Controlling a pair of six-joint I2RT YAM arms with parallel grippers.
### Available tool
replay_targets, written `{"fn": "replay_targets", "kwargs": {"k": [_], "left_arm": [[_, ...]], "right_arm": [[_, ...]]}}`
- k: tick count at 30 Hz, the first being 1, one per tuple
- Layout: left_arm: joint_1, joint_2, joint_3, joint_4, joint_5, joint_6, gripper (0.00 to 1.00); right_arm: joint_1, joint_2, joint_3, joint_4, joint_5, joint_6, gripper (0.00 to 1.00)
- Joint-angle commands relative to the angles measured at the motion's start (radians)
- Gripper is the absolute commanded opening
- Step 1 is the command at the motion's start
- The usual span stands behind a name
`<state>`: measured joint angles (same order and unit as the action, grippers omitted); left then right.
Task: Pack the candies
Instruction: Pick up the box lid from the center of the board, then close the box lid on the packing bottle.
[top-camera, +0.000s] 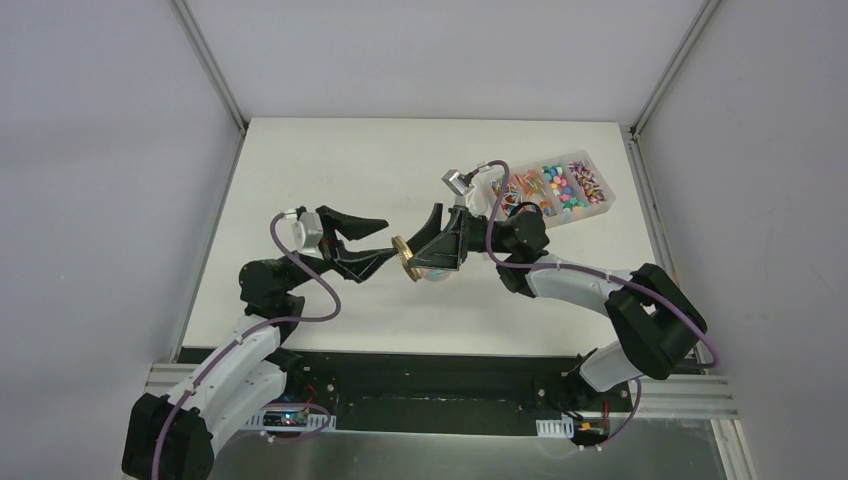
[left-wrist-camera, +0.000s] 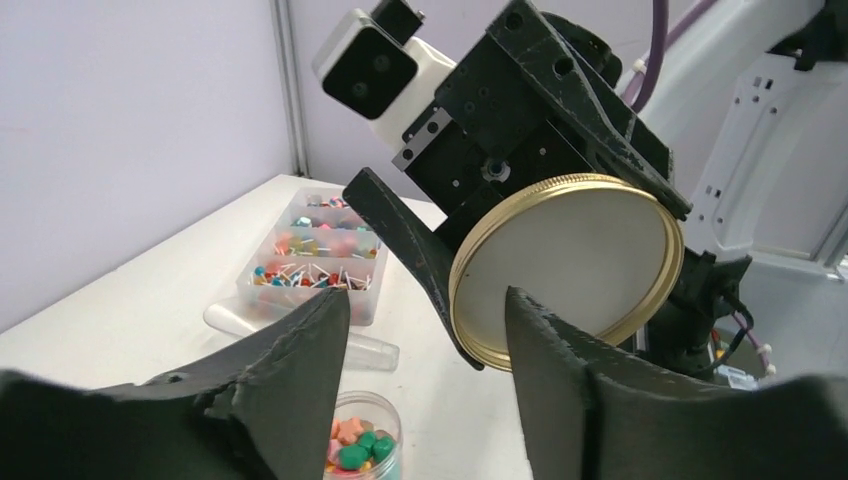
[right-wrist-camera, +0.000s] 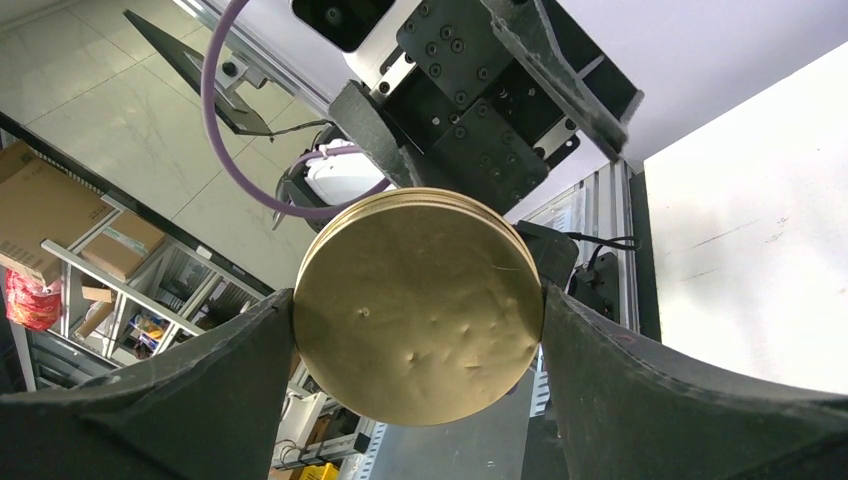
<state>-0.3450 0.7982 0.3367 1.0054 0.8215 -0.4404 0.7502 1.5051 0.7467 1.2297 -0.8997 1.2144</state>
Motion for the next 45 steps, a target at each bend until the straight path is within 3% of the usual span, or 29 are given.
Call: {"fn": "replay_targets", "kwargs": {"k": [1,4,6,12,21,26,33,45], "left_arm": [[0.005,-0.068,0.008,-0.112,-0.118,0.059,0.65],[0.005,-0.114,0.035,-0.245,-0.149,0.114,0.81],[0.005,-0.147,0.051,-0.352,-0.181,0.142,0.97],[0.005,-0.228,0.146,-0.736,-0.360,0.291,0.99],[0.005,-0.262,0.298,-1.126,-0.683,0.401,0.99],[0.005,-0.298,0.324,-1.195,-0.857,0.403,0.99],[0.005,-0.405,0.298,-1.186,-0.916,0.400,0.99],[0.005,-0.436,0.289,-1.178,-0.906,0.403,0.99]], "right_arm": [[-0.004,0.000,0.027,0.070,0.010,0.007,0.80],[-0.019,0.014,0.024,0.068,0.028,0.014,0.80],[-0.038,0.019,0.020,0.066,0.036,0.021,0.80],[-0.129,0.007,0.020,-0.091,0.062,-0.039,0.80],[-0.164,-0.018,0.210,-0.888,0.226,-0.524,0.80],[-0.159,0.001,0.336,-1.235,0.439,-0.720,0.80],[-0.078,0.051,0.507,-1.595,0.762,-0.904,0.80],[0.080,0.189,0.685,-1.873,1.079,-0.956,0.80]]}}
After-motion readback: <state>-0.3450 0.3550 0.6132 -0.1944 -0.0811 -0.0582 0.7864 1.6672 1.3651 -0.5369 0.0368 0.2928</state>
